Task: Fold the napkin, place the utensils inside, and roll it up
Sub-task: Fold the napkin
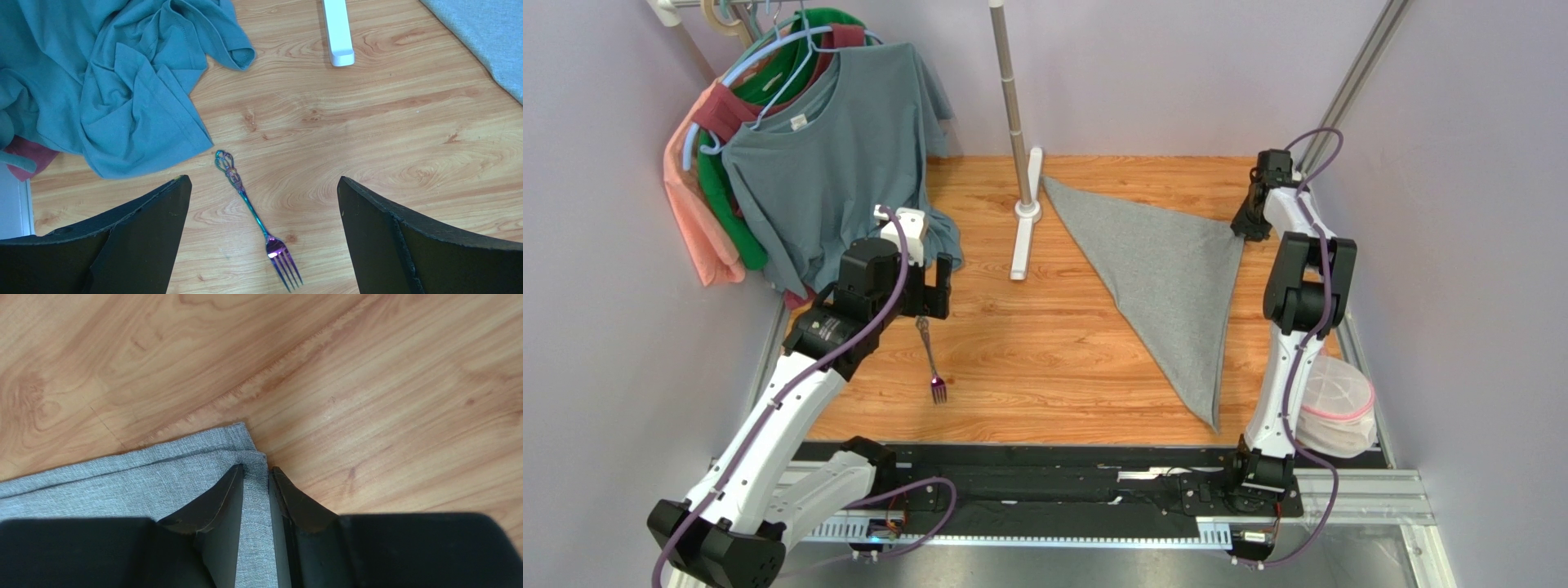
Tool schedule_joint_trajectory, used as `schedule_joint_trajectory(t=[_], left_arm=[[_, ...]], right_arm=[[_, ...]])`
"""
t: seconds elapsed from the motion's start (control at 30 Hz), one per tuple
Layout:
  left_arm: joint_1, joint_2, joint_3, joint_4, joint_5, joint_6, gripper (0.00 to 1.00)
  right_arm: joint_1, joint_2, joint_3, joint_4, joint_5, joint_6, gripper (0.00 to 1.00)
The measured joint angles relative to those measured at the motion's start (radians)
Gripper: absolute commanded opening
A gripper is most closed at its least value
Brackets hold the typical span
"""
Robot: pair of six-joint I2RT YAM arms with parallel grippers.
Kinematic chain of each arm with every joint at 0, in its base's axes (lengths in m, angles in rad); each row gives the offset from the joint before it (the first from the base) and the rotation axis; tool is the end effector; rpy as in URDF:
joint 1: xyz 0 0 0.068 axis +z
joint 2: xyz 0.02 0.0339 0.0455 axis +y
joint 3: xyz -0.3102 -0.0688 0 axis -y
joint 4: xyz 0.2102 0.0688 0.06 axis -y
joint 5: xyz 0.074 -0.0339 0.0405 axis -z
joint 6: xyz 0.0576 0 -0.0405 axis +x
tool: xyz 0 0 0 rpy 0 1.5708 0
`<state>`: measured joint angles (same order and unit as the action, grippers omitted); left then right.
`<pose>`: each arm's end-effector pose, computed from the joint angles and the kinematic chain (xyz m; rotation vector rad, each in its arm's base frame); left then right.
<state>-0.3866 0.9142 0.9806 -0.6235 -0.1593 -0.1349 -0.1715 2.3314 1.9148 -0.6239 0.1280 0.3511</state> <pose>0.1400 -0.0471 0.3638 0.1730 2.1161 -0.1400 0.5078 -0.0954 0.1949 0.7156 2.5007 -0.1027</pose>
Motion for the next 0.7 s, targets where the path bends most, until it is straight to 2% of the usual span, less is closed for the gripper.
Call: schedule_joint_trajectory(t=[0.2, 0.6, 0.7], left_arm=[[0.000, 0.002, 0.000, 0.001, 0.000, 0.000, 0.98], [0.000, 0.013, 0.000, 0.004, 0.001, 0.000, 0.98], [0.000, 0.013, 0.000, 0.004, 0.001, 0.000, 0.98]], right_arm=[[-0.002, 0.011, 0.017, 0.005, -0.002, 0.002, 0.21], [-0.002, 0.011, 0.017, 0.016, -0.001, 0.003, 0.22], [-0.002, 0.011, 0.017, 0.019, -0.001, 0.003, 0.17]])
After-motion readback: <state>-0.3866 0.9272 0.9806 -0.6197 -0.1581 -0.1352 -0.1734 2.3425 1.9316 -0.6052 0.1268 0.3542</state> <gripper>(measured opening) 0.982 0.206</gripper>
